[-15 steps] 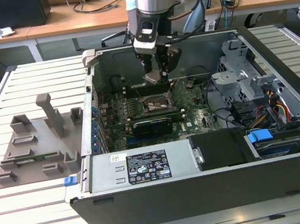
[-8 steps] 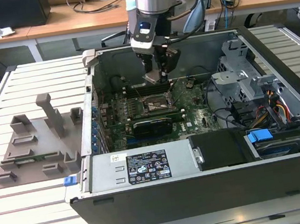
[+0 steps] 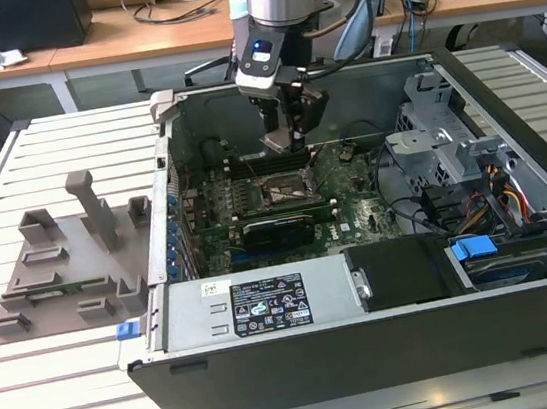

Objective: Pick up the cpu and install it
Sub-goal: 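Place the cpu into insertion slot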

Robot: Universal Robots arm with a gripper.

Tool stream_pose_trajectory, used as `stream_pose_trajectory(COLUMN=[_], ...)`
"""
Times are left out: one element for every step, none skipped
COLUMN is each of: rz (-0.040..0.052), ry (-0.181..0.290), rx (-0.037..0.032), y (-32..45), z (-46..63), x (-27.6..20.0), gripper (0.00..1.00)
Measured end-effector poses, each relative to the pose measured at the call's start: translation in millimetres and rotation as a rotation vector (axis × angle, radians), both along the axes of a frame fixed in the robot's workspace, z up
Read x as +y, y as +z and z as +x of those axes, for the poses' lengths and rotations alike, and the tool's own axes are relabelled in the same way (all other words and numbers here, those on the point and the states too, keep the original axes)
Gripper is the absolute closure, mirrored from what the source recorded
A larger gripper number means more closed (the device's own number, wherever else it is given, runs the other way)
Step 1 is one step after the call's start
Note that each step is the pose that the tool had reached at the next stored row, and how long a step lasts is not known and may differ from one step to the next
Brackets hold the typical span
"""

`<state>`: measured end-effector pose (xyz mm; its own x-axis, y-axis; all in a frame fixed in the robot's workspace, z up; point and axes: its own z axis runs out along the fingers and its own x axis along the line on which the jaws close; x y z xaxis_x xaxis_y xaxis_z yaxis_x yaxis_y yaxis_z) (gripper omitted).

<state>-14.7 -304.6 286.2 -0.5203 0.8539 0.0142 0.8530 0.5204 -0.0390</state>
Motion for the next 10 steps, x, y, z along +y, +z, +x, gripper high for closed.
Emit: stream_pose_trajectory(rz=[0.0,-0.0001,-0.0001,-0.0001,-0.0001,-0.0002,-0.0002,-0.0002,-0.0003,-0.0003], ry=[-0.004,-0.016,-0.026,-0.032,-0.036,-0.043,-0.047,-0.051,-0.056,-0.064], rx=[0.0,0.0,0.0,0.0,0.0,0.0,0.0,0.0,0.0,0.0], y=[0.0,0.0,0.0,0.0,0.0,0.0,0.0,0.0,0.0,0.0], z=[0.0,0.0,0.0,0.0,0.0,0.0,0.0,0.0,0.0,0.0], x=[0.0,0.0,0.0,0.0,0.0,0.0,0.0,0.0,0.0,0.0], gripper=[0.45,0.45,0.45,0.45,0.45,0.45,0.45,0.45,0.45,0.45])
